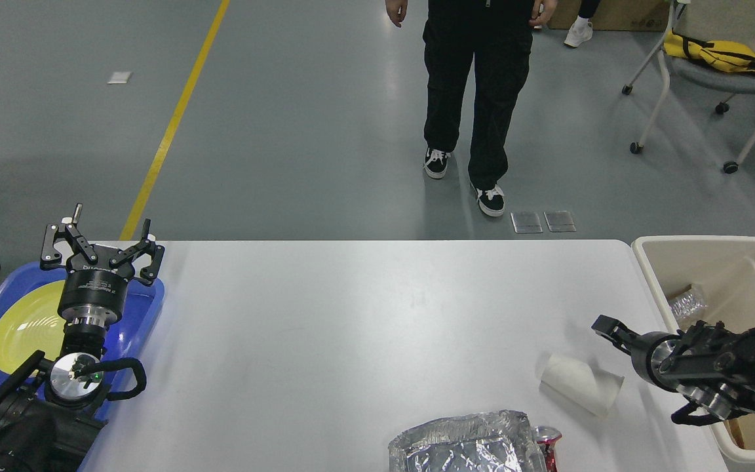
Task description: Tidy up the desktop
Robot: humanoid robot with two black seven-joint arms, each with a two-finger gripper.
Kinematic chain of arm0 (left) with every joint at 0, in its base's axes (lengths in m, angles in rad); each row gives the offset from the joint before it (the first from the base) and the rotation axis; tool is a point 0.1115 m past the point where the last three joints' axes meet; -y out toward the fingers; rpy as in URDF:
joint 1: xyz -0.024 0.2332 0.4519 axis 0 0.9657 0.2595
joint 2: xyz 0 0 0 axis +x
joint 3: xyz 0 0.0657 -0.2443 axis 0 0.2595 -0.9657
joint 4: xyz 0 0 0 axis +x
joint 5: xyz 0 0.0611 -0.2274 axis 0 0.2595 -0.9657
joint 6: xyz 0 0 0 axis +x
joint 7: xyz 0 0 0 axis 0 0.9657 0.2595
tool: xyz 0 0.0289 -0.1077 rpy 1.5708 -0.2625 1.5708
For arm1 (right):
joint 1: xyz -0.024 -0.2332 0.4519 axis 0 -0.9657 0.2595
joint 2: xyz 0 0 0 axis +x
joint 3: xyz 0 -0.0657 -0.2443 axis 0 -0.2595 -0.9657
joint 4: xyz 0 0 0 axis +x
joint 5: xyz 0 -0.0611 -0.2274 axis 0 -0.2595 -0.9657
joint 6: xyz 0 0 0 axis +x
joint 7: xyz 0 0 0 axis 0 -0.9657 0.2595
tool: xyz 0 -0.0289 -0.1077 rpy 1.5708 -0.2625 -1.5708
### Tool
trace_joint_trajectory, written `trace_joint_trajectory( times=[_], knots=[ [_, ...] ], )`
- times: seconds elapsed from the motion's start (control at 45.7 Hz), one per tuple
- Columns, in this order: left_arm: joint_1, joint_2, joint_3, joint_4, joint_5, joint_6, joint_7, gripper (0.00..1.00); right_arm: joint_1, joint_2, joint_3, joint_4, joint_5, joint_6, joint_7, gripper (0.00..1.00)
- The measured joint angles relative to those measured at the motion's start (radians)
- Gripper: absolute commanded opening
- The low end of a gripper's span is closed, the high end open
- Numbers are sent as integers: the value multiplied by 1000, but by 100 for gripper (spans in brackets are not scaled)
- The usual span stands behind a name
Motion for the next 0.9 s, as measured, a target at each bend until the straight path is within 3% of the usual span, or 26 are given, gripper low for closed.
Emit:
trace_joint_trajectory(
  times=[0.372,0.482,0.569,0.7,0.722,0.897],
  knots=[
    [0,0,0,-1,0,0,0,97,29,-31,-6,65,-9,1,1,100],
    [0,0,0,-1,0,0,0,97,89,-73,-21,119,-96,1,38,100],
    [0,0,0,-1,0,0,0,97,183,-129,-54,164,-314,2,136,100],
    [0,0,0,-1,0,0,0,97,357,-165,-146,185,-718,2,364,100],
    [0,0,0,-1,0,0,0,97,405,-167,-179,187,-794,2,428,100],
    [0,0,0,0,0,0,1,97,690,-163,-397,271,-1010,8,665,100]
  ],
)
